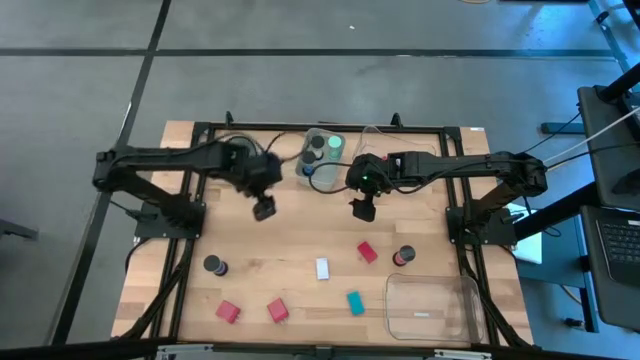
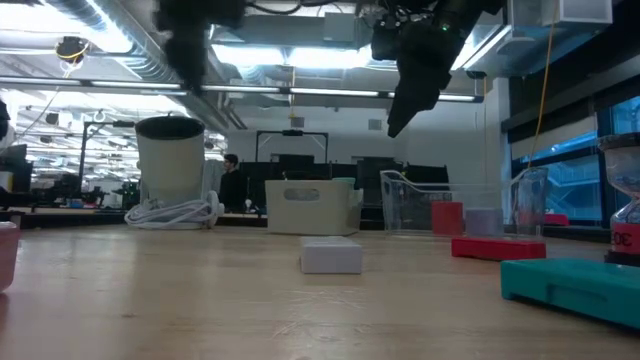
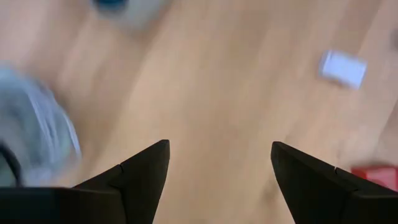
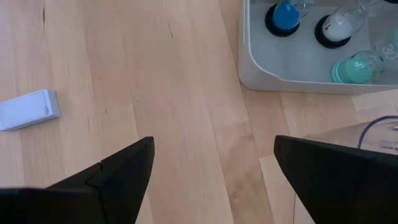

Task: Pick & Place Office items
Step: Put the blue hourglass into the gray bin

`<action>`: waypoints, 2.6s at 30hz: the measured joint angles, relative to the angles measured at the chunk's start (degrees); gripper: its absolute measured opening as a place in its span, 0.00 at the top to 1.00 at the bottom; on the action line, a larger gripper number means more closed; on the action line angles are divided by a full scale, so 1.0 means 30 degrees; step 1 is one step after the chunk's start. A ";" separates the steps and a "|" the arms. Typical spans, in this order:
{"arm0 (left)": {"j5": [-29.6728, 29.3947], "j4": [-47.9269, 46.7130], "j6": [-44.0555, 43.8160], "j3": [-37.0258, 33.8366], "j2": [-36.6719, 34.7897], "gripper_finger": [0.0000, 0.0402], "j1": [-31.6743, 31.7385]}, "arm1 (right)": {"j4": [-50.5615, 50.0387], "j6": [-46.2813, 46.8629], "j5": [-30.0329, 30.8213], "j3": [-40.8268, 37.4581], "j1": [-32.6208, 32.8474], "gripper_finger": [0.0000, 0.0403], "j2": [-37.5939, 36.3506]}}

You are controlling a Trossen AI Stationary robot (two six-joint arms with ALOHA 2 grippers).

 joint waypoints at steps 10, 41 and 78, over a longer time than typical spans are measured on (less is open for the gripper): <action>0.0066 -0.3289 -0.8734 -0.1832 -0.0770 0.31 -0.4929 | 0.0365 -0.0048 0.0000 0.0000 0.0002 0.17 0.0000; 0.0183 -0.3122 -2.4649 -0.4378 -0.0748 0.31 -1.5254 | 0.0723 0.2567 -0.0003 0.0000 0.0001 0.17 0.0000; -0.1209 -0.2448 -2.6144 -0.4370 0.2933 0.31 -1.7660 | 0.0824 0.3315 -0.0007 0.0000 0.0005 0.17 0.0000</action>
